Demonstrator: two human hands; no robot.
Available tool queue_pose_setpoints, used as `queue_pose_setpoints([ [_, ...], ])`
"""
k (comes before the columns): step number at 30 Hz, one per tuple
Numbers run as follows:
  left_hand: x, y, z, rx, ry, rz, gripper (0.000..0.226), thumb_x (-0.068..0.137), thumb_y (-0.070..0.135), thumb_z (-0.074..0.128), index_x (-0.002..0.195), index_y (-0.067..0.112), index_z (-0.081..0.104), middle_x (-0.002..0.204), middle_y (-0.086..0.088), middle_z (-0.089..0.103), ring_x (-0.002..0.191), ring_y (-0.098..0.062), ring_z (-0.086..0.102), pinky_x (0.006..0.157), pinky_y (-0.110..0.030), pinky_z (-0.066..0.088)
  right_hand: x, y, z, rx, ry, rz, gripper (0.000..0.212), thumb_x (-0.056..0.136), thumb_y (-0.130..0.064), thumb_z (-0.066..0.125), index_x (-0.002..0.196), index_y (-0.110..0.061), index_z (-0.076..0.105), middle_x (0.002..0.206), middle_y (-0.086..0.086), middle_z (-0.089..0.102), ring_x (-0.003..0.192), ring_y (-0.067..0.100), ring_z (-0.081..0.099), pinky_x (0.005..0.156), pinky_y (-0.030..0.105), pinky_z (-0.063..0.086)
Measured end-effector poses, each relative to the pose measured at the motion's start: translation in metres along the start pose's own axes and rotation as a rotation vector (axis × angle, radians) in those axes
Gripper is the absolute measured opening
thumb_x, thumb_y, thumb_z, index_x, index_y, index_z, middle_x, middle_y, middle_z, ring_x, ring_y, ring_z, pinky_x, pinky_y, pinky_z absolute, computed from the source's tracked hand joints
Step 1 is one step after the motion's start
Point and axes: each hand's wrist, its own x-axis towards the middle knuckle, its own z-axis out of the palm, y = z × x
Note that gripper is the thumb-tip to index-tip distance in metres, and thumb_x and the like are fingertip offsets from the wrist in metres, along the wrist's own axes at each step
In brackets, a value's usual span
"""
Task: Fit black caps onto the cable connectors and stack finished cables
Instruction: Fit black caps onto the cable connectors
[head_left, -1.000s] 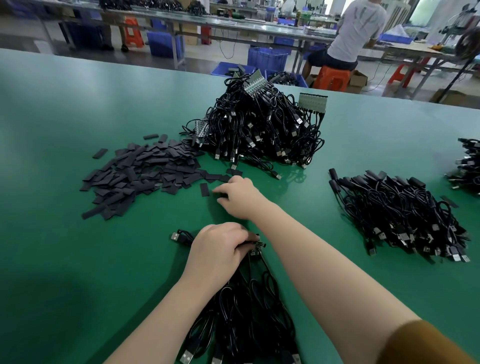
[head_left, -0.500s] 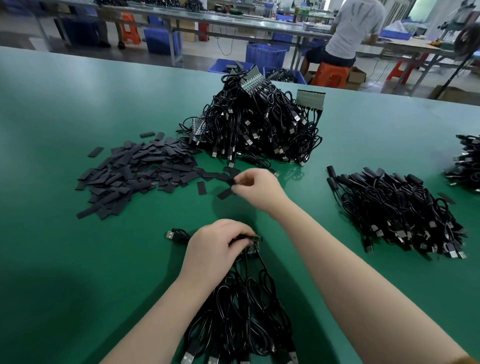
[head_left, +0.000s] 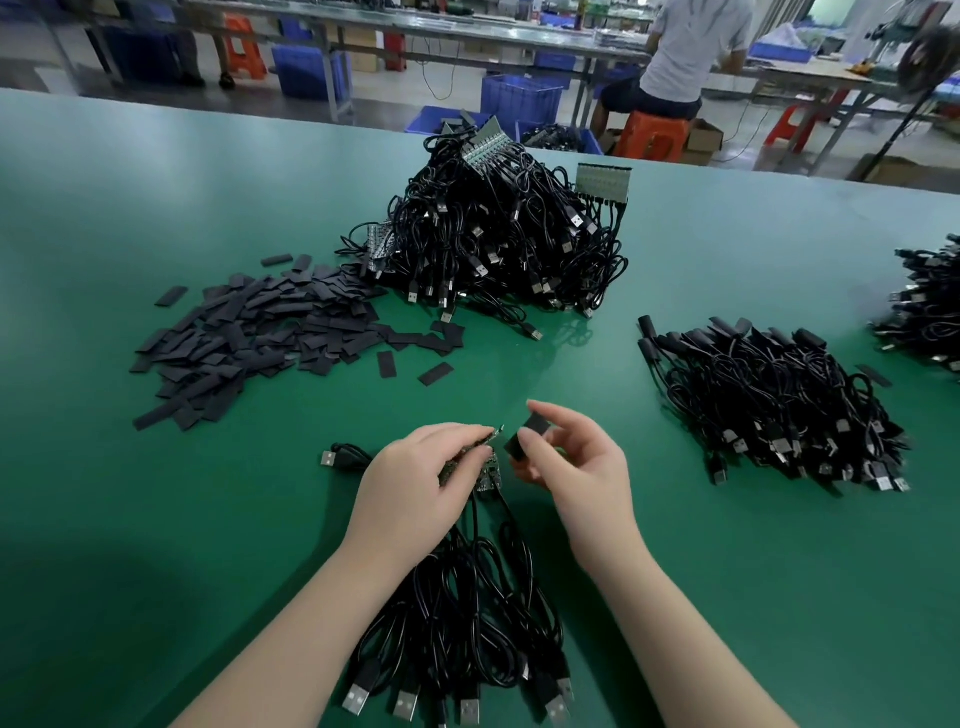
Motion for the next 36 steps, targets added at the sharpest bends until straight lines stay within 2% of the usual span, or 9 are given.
queue_pose_setpoints([
  [6,-0.001,-0.001,0.0,-0.083,0.002,0.003,0.021,0.084,0.036,0.067,0.104,0.035,0.073,0.098,0.029,0.066,0.098,0.006,0.061,0.085,-0.015,0.047,-0.011,-0.005,0.001,0.091,-0.009,0.027,0.021,0.084,0.001,0.074,0.09,-0.019,0.073,0.071,0.006,0.068,0.065,0.019,0.068,0.065,0.023,0.056],
  [11,0.0,-0.002,-0.001,-0.126,-0.025,0.025,0.026,0.078,0.039,0.072,0.103,0.04,0.067,0.102,0.03,0.065,0.094,0.002,0.062,0.082,-0.012,0.046,-0.013,-0.004,0.002,0.111,-0.008,0.028,0.019,0.083,0.001,0.074,0.088,-0.017,0.071,0.073,0.007,0.07,0.068,0.02,0.069,0.069,0.028,0.059],
  [17,0.002,-0.007,0.0,-0.107,-0.039,0.015,0.024,0.078,0.03,0.079,0.101,0.036,0.075,0.093,0.035,0.065,0.097,0.009,0.061,0.085,-0.005,0.042,-0.013,-0.005,0.002,0.124,-0.037,0.041,0.017,0.085,0.0,0.072,0.092,-0.015,0.07,0.075,0.008,0.071,0.069,0.019,0.071,0.072,0.029,0.06],
  [22,0.002,-0.005,0.0,-0.097,-0.072,0.03,0.025,0.084,0.04,0.064,0.107,0.036,0.072,0.096,0.039,0.061,0.1,0.011,0.058,0.087,-0.004,0.04,-0.014,-0.008,0.001,0.163,-0.071,0.075,0.022,0.085,-0.001,0.073,0.095,-0.02,0.075,0.072,0.002,0.067,0.071,0.017,0.07,0.071,0.026,0.058],
  [24,0.002,-0.005,0.0,-0.106,-0.072,0.021,0.026,0.085,0.041,0.062,0.108,0.036,0.071,0.097,0.04,0.06,0.101,0.01,0.058,0.087,-0.005,0.041,-0.014,-0.008,-0.001,0.18,-0.101,0.105,0.023,0.079,-0.01,0.078,0.097,-0.023,0.078,0.073,0.0,0.063,0.074,0.016,0.07,0.074,0.025,0.058],
  [26,0.002,-0.006,0.0,-0.108,-0.072,0.023,0.026,0.085,0.042,0.06,0.108,0.036,0.07,0.097,0.04,0.059,0.101,0.009,0.059,0.088,-0.009,0.044,-0.014,-0.008,-0.001,0.138,-0.13,0.109,0.027,0.071,-0.02,0.081,0.097,-0.028,0.079,0.076,0.004,0.067,0.078,0.018,0.069,0.079,0.028,0.059],
  [28,0.002,-0.006,0.0,-0.119,-0.076,0.029,0.028,0.085,0.045,0.056,0.108,0.036,0.069,0.098,0.037,0.061,0.1,0.007,0.059,0.088,-0.012,0.045,-0.014,-0.008,-0.001,0.054,-0.135,0.084,0.024,0.074,-0.017,0.081,0.095,-0.031,0.079,0.083,0.006,0.074,0.082,0.019,0.069,0.084,0.032,0.059],
  [33,0.002,-0.006,0.0,-0.126,-0.096,0.047,0.034,0.085,0.048,0.052,0.106,0.031,0.072,0.1,0.03,0.064,0.1,0.005,0.06,0.088,-0.018,0.047,-0.015,-0.009,0.0,-0.035,-0.112,0.015,0.028,0.079,-0.007,0.079,0.085,-0.034,0.08,0.086,0.0,0.078,0.081,0.01,0.073,0.075,0.018,0.055],
  [36,0.002,-0.006,0.0,-0.117,-0.099,0.049,0.032,0.085,0.046,0.051,0.105,0.03,0.072,0.099,0.029,0.064,0.099,0.005,0.06,0.087,-0.017,0.047,-0.015,-0.01,0.0,-0.054,-0.084,-0.003,0.028,0.077,-0.007,0.081,0.08,-0.035,0.081,0.083,-0.001,0.078,0.079,0.009,0.073,0.074,0.017,0.054],
])
